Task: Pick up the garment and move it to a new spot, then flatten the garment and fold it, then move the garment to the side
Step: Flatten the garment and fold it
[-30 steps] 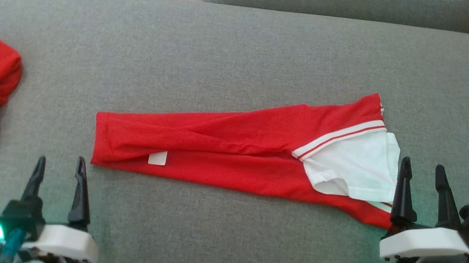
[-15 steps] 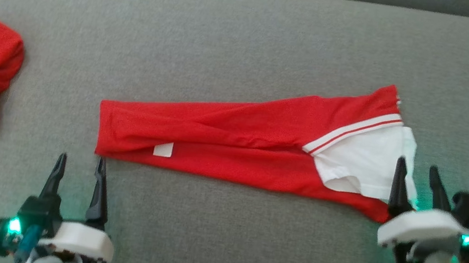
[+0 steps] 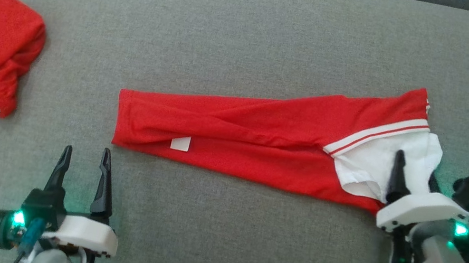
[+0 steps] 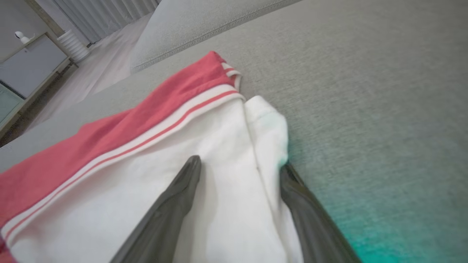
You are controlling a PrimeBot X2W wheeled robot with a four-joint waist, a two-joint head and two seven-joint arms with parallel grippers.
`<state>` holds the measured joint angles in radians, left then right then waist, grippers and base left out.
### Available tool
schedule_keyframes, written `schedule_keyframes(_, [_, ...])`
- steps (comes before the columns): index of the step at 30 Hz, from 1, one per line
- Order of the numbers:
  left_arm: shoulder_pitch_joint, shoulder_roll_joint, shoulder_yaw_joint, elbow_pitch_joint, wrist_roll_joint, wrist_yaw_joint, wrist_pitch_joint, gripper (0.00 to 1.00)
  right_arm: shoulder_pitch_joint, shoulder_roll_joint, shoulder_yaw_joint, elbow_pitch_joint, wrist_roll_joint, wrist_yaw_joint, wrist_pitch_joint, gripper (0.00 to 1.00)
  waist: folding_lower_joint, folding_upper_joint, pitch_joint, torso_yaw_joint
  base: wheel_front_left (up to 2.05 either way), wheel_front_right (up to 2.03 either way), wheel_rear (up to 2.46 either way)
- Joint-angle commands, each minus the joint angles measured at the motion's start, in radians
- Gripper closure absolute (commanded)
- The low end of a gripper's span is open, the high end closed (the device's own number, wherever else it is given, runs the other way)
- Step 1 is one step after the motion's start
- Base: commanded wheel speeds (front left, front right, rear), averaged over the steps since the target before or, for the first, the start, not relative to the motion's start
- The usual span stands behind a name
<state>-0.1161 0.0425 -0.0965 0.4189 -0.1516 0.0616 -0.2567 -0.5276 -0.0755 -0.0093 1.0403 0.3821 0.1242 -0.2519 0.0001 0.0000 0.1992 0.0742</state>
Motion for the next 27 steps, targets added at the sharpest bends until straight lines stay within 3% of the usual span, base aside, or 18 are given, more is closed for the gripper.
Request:
schedule_keyframes(1, [-0.028,0.008,0.027,-0.023,-0.001,0.002,-0.005,0.0,0.006,0.025,0.073,-0.005,0.04,0.007,0.017,0.0,-0.0001,0.0,-0.002,0.002,0.0,0.0,0.0])
schedule_keyframes(5, [-0.025,0.008,0.025,-0.023,-0.001,0.001,-0.005,0.0,0.022,0.025,0.211,-0.027,0.164,0.007,0.039,0.0,-0.0001,0.0,-0.011,0.003,0.0,0.0,0.0])
schedule_keyframes(9, [-0.024,0.008,0.017,-0.024,-0.008,-0.001,-0.005,0.0,0.012,0.023,0.244,0.004,0.183,0.007,0.04,0.04,-0.0001,0.0,-0.015,0.004,0.0,0.0,0.0])
schedule_keyframes(10, [-0.023,0.008,0.015,-0.024,-0.009,-0.001,-0.005,0.0,0.007,0.019,0.246,0.009,0.186,0.007,0.035,0.75,-0.0001,0.0,-0.015,0.003,0.0,0.0,0.0])
schedule_keyframes(11, [-0.023,0.008,0.014,-0.025,-0.01,-0.001,-0.005,0.0,0.002,0.013,0.243,0.012,0.191,0.007,0.027,1.0,-0.0001,0.0,-0.015,0.003,0.0,0.0,0.0])
schedule_keyframes(19, [-0.011,0.008,0.011,-0.015,-0.011,-0.014,-0.005,0.0,-0.03,-0.048,0.187,-0.02,0.196,0.007,-0.009,1.0,-0.0001,0.0,-0.031,-0.023,0.0,0.0,0.0])
schedule_keyframes(23, [0.001,0.008,-0.001,-0.006,-0.02,-0.017,-0.005,0.0,-0.027,-0.059,0.18,-0.121,0.171,0.007,-0.009,1.0,-0.0001,0.0,-0.049,-0.039,0.0,0.0,0.0])
schedule_keyframes(27, [0.006,0.008,-0.02,0.003,-0.03,-0.017,-0.005,0.0,-0.016,-0.026,0.239,-0.246,0.164,0.007,-0.01,1.0,-0.0001,0.0,-0.063,-0.04,0.0,0.0,0.0])
